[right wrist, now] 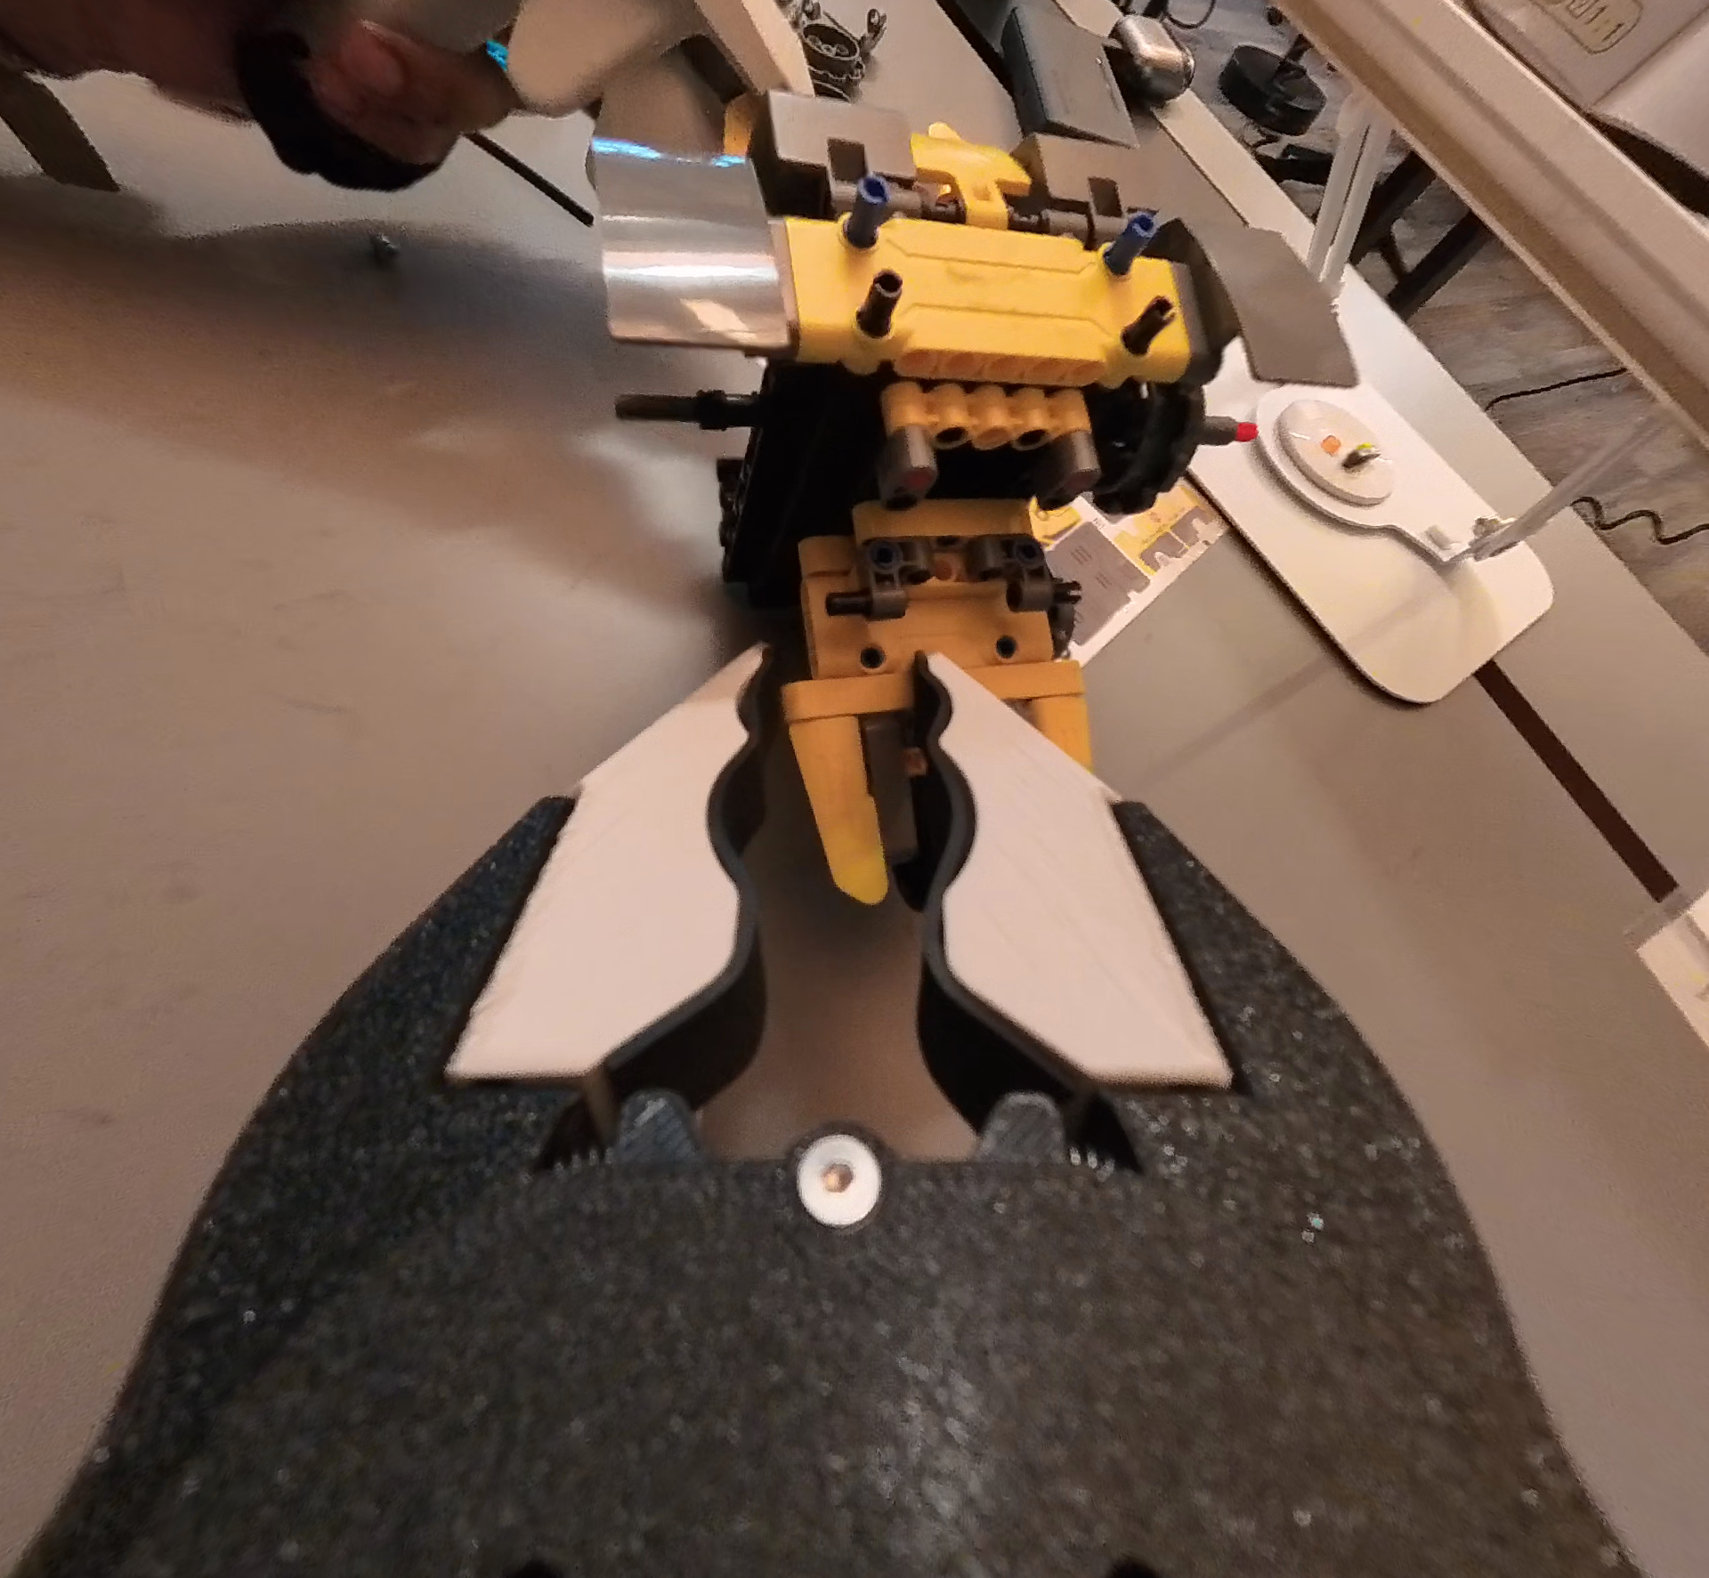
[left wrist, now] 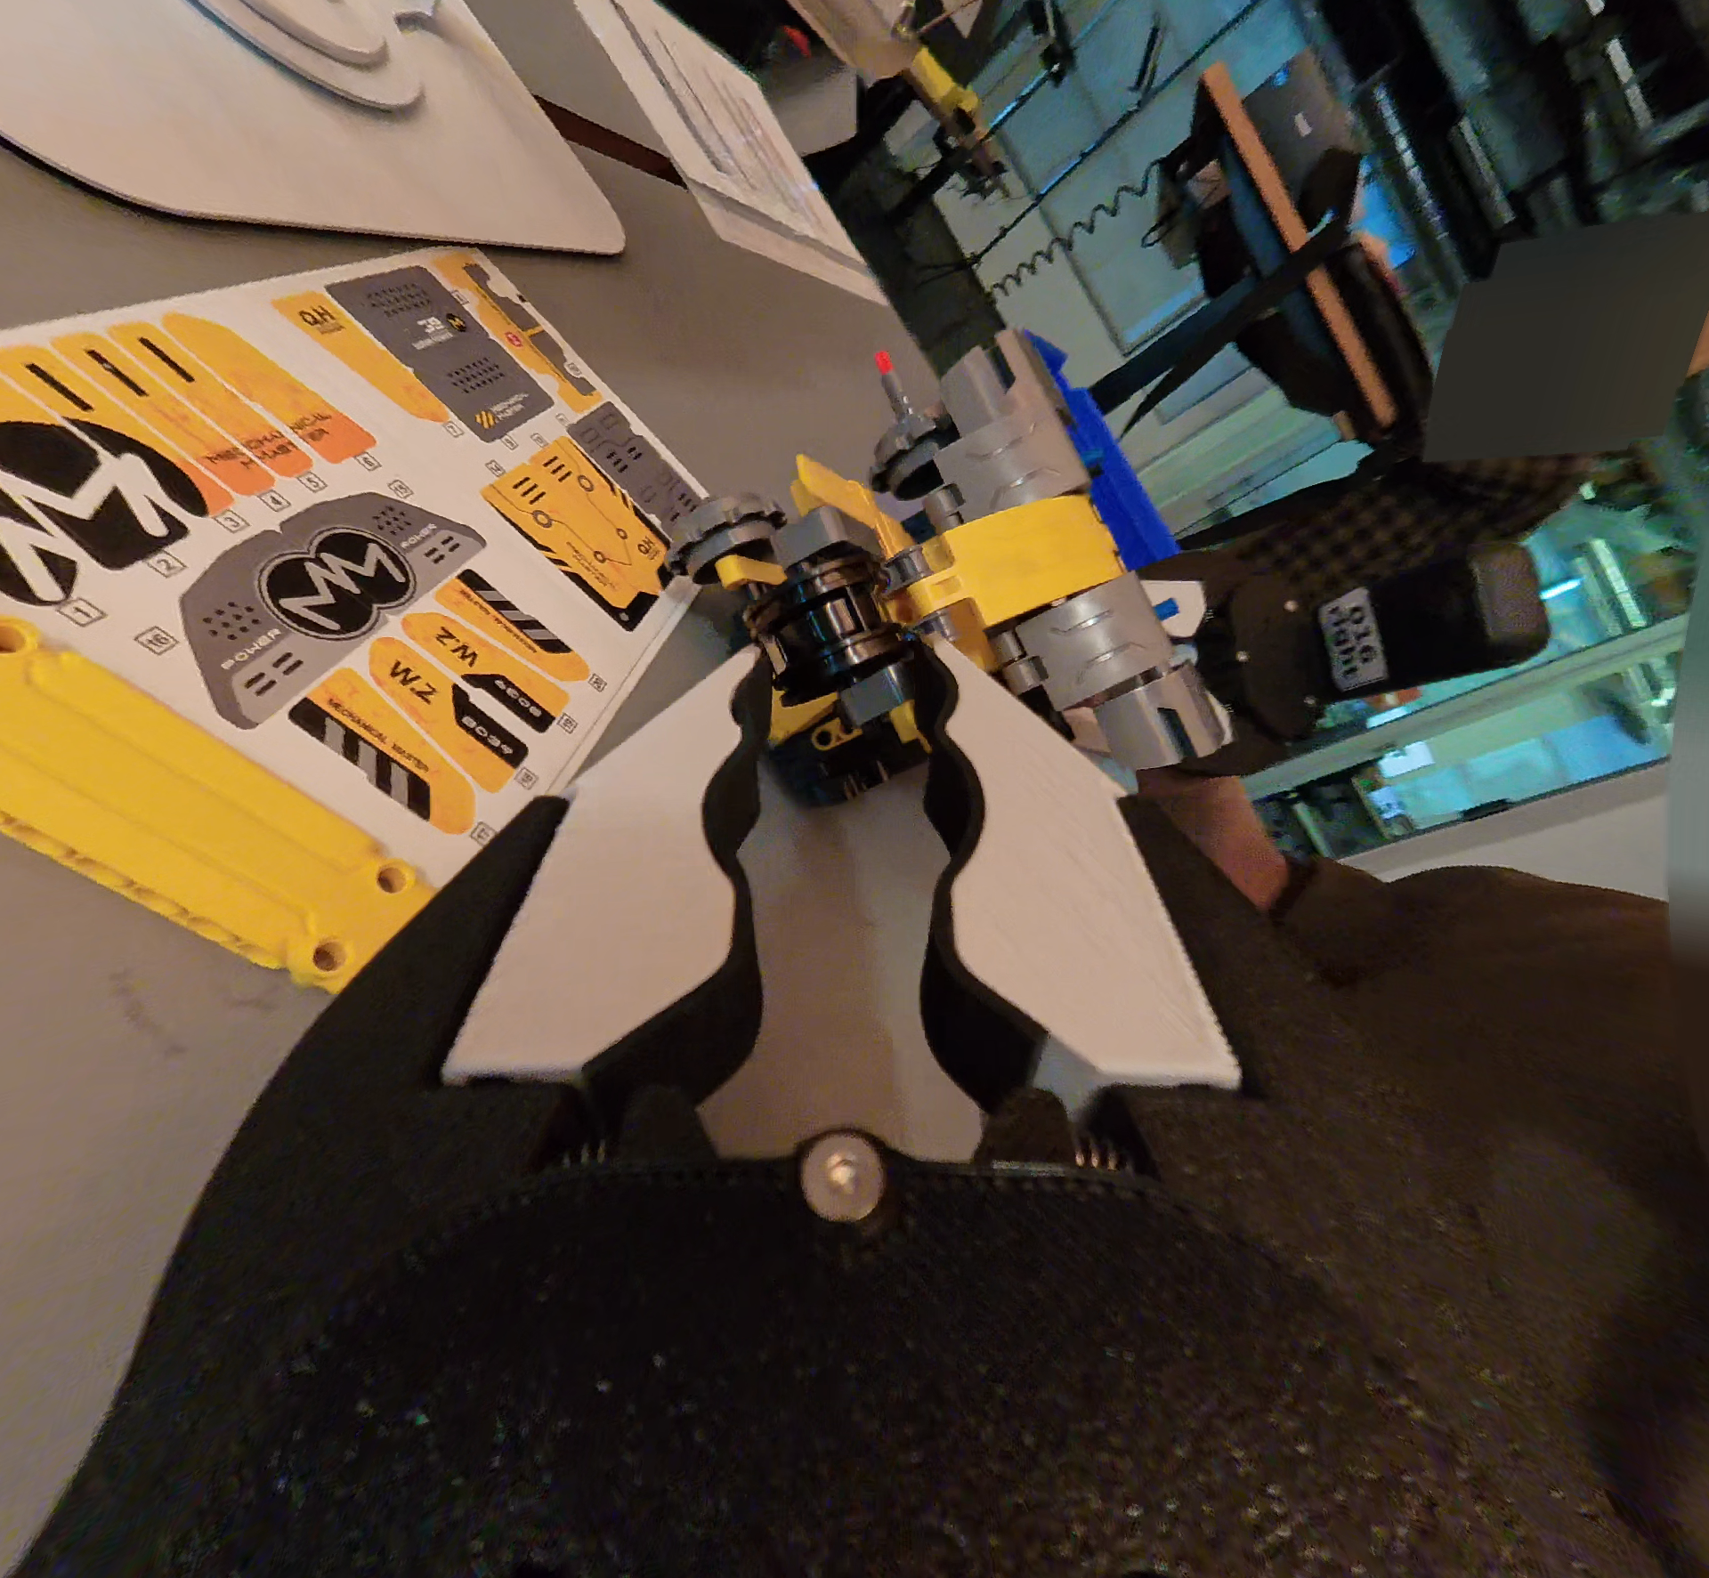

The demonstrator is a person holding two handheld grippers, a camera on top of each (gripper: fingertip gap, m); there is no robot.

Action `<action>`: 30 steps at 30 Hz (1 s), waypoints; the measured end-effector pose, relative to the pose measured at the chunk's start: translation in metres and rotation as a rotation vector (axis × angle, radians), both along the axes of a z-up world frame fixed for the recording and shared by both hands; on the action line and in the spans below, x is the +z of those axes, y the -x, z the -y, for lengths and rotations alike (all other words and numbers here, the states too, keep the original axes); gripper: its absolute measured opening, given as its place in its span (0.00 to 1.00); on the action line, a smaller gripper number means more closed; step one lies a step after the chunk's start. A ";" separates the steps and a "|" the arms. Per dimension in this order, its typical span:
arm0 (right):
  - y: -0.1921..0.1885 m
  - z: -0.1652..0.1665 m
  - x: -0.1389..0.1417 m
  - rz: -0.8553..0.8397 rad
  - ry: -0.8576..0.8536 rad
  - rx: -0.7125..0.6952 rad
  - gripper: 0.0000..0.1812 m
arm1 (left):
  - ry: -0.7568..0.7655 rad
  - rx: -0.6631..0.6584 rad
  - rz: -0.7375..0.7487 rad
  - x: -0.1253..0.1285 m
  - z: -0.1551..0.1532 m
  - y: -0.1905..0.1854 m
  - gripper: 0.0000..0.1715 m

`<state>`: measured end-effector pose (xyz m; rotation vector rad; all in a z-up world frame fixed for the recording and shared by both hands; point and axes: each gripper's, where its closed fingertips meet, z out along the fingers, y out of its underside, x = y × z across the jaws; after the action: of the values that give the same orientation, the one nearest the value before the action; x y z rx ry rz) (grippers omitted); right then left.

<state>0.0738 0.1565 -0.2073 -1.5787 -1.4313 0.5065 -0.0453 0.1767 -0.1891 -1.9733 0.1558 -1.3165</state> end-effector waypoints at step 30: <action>0.000 -0.005 -0.023 0.076 0.007 0.061 0.45 | -0.035 -0.165 0.040 0.008 0.012 -0.018 0.17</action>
<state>0.0738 0.1617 -0.2303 -1.5780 -1.5402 0.4922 -0.0272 0.1651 -0.1807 -1.9361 0.3261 -1.4471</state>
